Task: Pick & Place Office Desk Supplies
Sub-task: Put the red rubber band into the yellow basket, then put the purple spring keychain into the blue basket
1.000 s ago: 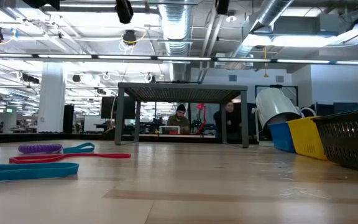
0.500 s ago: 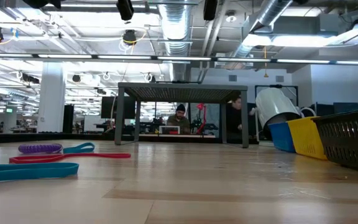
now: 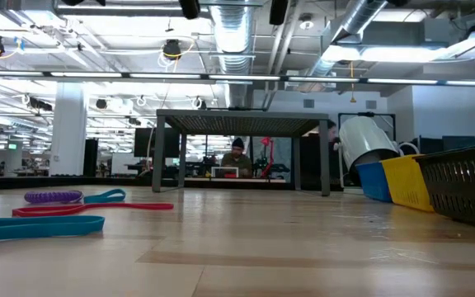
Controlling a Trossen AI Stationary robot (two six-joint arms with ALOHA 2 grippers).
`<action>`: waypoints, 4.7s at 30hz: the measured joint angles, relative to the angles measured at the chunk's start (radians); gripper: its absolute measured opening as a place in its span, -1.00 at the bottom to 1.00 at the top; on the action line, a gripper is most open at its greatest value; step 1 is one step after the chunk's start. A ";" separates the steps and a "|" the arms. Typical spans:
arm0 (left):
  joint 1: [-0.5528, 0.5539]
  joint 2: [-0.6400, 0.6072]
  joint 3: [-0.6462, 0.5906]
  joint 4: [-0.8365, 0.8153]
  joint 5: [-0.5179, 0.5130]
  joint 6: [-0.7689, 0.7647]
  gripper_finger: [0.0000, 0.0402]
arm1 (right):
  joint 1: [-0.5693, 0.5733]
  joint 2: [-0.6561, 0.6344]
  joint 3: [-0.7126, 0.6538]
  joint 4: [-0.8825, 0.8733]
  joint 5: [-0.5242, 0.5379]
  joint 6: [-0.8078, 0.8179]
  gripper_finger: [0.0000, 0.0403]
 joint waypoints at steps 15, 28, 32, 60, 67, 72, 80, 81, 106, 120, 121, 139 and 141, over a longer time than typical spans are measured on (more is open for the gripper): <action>0.000 0.023 0.034 0.012 0.018 -0.001 -1.00 | 0.005 -0.001 0.000 -0.024 0.001 0.021 -0.86; 0.000 0.022 0.033 0.026 0.018 -0.004 -0.84 | 0.011 -0.024 -0.001 -0.005 -0.003 0.021 -0.99; 0.000 0.013 0.033 0.045 0.048 0.004 -0.61 | 0.014 -0.051 -0.001 -0.014 -0.018 0.021 -0.99; -0.004 -0.309 0.033 -0.693 0.369 0.193 -0.30 | 0.297 -0.520 -0.005 -1.717 0.106 0.514 -1.00; -0.004 -0.324 0.032 -0.970 0.081 0.294 -0.39 | 0.391 -0.531 -0.127 -1.719 0.077 0.679 -1.00; -0.004 -0.302 0.031 -1.063 -0.028 0.285 -0.39 | 0.395 -0.533 -0.224 -1.667 0.071 0.740 -1.00; -0.004 -0.276 0.032 -1.090 -0.065 0.260 -0.39 | 0.343 -0.531 -0.349 -1.512 0.070 0.751 -1.00; -0.004 -0.270 0.033 -1.081 -0.066 0.260 -0.39 | 0.336 -0.531 -0.359 -1.509 0.068 0.751 -1.00; -0.004 -0.269 0.032 -1.099 -0.070 0.293 -0.39 | 0.282 -0.530 -0.392 -1.456 0.052 0.690 0.12; -0.004 -0.269 0.032 -1.169 -0.036 0.291 -0.39 | 0.265 -0.541 -0.392 -1.365 0.048 0.688 -0.04; -0.004 -0.269 0.031 -1.174 -0.036 0.291 -0.39 | 0.260 -0.546 -0.390 -1.358 0.044 0.680 -0.07; -0.019 -0.269 -0.055 -1.129 0.040 0.240 -0.39 | 0.194 -0.559 -0.391 -1.237 0.027 0.636 -0.30; -0.026 -0.269 -0.056 -1.129 0.042 0.239 -0.39 | 0.188 -0.560 -0.391 -1.229 0.022 0.621 -0.28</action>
